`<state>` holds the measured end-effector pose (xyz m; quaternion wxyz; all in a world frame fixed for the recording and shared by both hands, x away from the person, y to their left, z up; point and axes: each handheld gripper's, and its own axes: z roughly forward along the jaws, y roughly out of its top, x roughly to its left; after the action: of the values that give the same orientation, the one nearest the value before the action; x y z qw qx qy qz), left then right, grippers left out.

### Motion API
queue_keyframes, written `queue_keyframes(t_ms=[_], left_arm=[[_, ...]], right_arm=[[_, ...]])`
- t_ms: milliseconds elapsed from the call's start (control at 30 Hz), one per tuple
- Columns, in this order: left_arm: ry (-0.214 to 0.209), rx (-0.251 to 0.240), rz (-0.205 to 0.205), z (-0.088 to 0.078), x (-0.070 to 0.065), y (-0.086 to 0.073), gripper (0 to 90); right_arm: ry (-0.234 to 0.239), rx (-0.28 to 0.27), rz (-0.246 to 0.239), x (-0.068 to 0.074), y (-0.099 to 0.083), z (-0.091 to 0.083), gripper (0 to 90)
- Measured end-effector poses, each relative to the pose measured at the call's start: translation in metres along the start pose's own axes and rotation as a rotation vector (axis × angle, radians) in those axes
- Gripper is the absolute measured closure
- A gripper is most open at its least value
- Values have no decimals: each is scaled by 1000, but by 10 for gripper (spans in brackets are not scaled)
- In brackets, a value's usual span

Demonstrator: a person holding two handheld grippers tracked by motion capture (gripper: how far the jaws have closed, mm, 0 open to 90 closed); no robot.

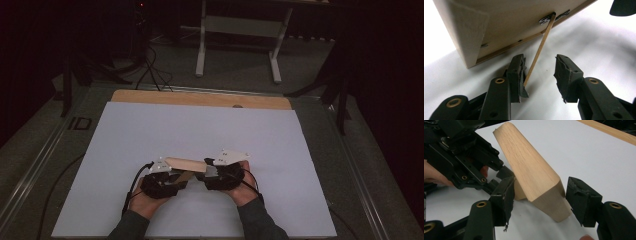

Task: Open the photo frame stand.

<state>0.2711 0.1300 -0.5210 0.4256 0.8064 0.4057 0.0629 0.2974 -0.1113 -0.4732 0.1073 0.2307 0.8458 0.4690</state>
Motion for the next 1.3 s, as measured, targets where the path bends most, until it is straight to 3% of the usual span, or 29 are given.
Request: queue_keyframes(t_ms=[700, 1300], left_arm=[[6, -39, 28, -14, -4, 1, 595], [24, -75, 44, -28, -6, 3, 592]], right_arm=[[12, -64, -7, 2, 10, -14, 386], [-23, -136, 60, -9, 10, -27, 456]])
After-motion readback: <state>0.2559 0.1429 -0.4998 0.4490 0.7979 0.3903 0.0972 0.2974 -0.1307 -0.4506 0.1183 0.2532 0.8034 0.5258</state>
